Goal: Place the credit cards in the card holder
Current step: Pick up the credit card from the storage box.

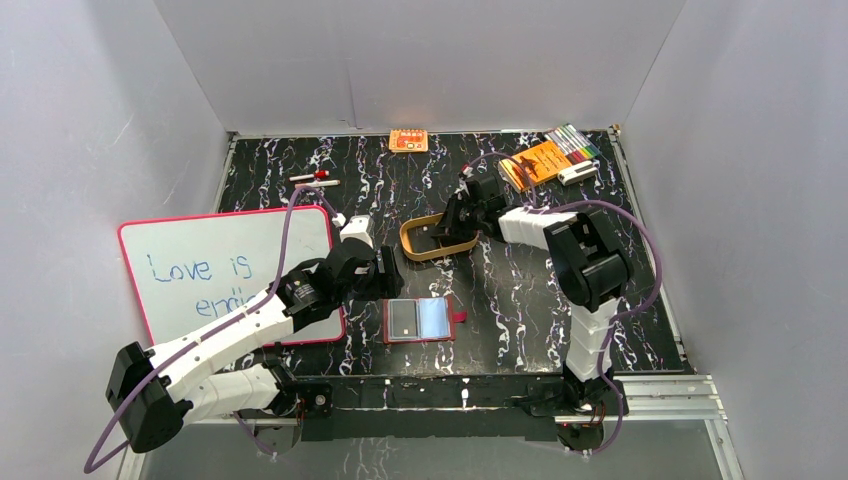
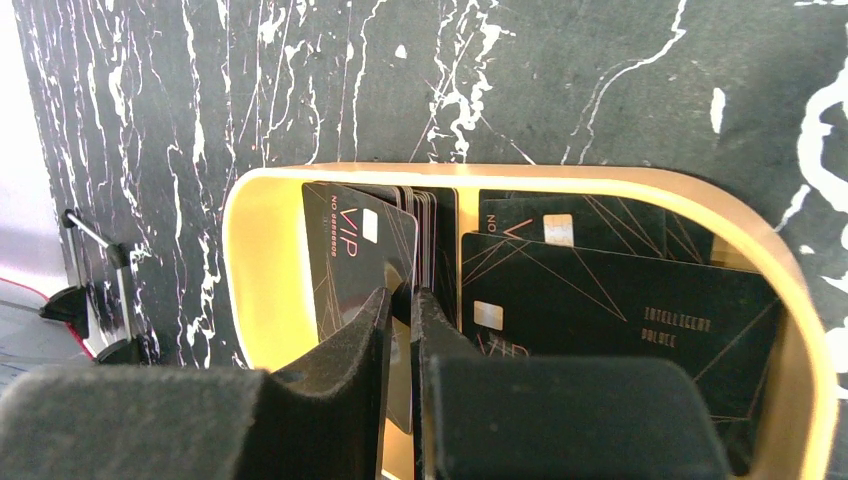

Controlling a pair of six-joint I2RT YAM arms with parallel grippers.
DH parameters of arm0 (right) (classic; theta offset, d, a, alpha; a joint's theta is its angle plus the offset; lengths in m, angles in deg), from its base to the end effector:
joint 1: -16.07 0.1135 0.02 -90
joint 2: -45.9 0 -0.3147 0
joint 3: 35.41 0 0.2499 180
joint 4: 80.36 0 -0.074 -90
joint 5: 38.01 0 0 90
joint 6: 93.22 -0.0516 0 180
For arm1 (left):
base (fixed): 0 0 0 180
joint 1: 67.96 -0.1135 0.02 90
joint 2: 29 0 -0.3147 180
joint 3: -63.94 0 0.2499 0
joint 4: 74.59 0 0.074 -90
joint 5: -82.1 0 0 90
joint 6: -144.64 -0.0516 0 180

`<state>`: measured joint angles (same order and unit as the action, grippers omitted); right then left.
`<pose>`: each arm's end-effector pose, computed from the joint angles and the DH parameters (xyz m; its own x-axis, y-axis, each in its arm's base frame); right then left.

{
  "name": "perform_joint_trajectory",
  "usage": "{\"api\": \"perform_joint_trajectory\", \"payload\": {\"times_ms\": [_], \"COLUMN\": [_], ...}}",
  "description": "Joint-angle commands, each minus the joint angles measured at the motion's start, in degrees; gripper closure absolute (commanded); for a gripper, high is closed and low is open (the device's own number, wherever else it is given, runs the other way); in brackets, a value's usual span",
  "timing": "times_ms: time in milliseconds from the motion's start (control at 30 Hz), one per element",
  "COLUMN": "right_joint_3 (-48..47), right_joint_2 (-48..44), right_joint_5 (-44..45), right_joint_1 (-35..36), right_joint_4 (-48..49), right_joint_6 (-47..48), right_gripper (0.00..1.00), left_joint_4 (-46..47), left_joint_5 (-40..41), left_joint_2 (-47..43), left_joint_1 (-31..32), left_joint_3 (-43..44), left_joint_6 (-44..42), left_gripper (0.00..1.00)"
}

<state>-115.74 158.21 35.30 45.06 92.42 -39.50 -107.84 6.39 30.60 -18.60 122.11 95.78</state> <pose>0.3839 0.2296 0.1943 -0.8356 0.1850 -0.5173 -0.2040 0.7697 0.6049 0.1481 -0.1530 0.3081 -0.6759 -0.1914 -0.7117 0.2104 0.8754 -0.4353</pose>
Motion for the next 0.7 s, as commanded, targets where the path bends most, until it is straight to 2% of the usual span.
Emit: {"api": "perform_joint_trajectory", "payload": {"times_ms": [0,233,667], "right_joint_3": [2.1,3.3,5.6], "right_joint_2": [-3.3,-5.0,-12.5], "right_joint_5": [1.4,0.6,-3.3], "right_joint_1": [-1.1,-1.8,-2.5], "right_joint_4": [0.2,1.3,1.5], "right_joint_6": [0.4,-0.1,-2.8], "right_gripper": [0.96,1.0,1.0], "left_joint_4": [-0.5,-0.5,-1.4], "left_joint_5": [1.7,1.8,2.9], "left_joint_2": [-0.6,-0.6,-1.7], "left_joint_1": [0.1,0.1,0.1], "left_joint_3": [-0.7,-0.6,-0.2], "left_joint_6": [0.2,0.4,0.3], "left_gripper": [0.31,0.31,0.31]}}
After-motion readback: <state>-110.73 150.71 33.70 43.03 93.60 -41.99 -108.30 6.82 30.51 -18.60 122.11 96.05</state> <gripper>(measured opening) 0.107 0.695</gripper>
